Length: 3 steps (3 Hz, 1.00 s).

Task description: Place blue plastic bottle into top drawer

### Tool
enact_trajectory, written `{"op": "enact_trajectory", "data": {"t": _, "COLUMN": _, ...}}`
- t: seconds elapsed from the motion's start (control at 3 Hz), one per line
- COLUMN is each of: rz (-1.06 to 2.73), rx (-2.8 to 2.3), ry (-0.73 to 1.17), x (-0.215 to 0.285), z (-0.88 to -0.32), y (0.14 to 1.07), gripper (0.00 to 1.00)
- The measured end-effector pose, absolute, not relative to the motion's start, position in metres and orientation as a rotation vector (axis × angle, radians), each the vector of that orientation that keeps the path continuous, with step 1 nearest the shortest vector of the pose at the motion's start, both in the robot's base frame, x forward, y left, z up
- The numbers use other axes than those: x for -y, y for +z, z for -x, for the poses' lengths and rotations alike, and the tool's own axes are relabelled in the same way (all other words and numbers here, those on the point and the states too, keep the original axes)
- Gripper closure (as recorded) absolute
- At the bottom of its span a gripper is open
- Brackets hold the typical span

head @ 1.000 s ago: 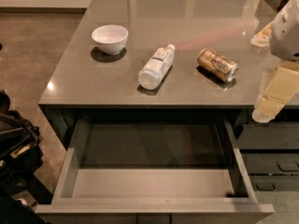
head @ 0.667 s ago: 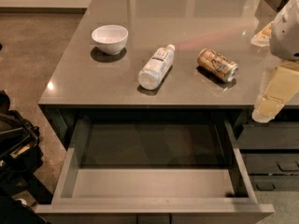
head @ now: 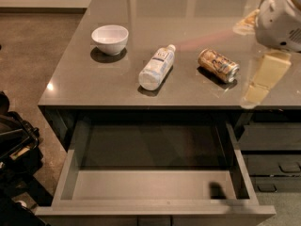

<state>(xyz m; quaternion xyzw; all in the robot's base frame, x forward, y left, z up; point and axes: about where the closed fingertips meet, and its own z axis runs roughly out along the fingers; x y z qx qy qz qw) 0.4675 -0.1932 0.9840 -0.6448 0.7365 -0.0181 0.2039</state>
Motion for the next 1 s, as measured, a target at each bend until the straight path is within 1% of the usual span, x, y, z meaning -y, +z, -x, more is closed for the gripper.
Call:
{"op": "enact_trajectory", "data": {"t": 0.33, "rz": 1.903, "rx": -1.841, "ry": 0.073, "x": 0.151, "z": -0.503, "y": 0.976, "gripper": 0.0}}
{"op": "enact_trajectory", "data": {"t": 0.67, "rz": 1.963, "rx": -1.66, "ry": 0.237, "x": 0.105, "z": -0.534, "y": 0.96, "gripper": 0.0}}
{"op": "enact_trajectory", "data": {"t": 1.0, "rz": 1.965, "rx": -1.518, "ry": 0.389, "x": 0.061, "z": -0.559, "y": 0.948, "gripper": 0.0}}
